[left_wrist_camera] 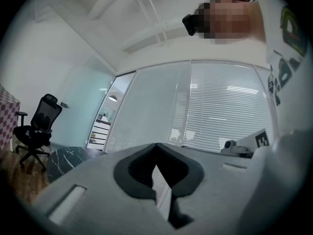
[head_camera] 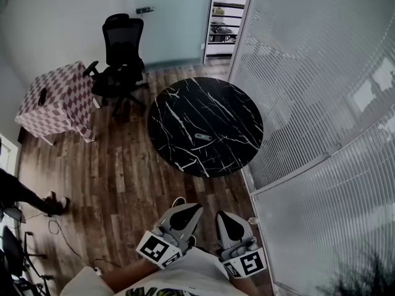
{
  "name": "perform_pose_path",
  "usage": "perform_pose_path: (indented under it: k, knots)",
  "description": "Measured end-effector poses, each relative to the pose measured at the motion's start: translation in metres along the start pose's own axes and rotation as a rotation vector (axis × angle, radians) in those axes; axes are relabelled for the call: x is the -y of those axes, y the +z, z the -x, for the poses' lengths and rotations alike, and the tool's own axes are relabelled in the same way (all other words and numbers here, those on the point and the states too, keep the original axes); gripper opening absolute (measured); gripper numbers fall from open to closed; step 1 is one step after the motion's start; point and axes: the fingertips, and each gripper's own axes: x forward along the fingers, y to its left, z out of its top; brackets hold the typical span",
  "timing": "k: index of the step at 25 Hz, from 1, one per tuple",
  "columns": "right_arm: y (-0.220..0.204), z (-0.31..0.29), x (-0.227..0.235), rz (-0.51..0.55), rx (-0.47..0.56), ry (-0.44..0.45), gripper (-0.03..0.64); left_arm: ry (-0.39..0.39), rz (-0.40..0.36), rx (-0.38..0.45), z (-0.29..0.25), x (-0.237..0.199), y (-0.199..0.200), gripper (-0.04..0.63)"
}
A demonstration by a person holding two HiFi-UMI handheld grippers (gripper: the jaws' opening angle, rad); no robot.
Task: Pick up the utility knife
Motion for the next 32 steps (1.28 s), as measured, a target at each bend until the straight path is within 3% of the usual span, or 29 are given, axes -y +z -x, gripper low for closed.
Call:
perform_pose_path:
  k: [20,32]
  knots:
    - [-0.008,-0.197,0.095,-0.007,-0.052,-0.048,0.000,-0.050,0.018,-0.013,-0.108,-0.175,0.039,0.005]
    - [-0.026,-0.261,0.123,-0.033,-0.081,-0.093,0.000,-0.145,-0.009,-0.066,-0.144,-0.227,0.039,0.005]
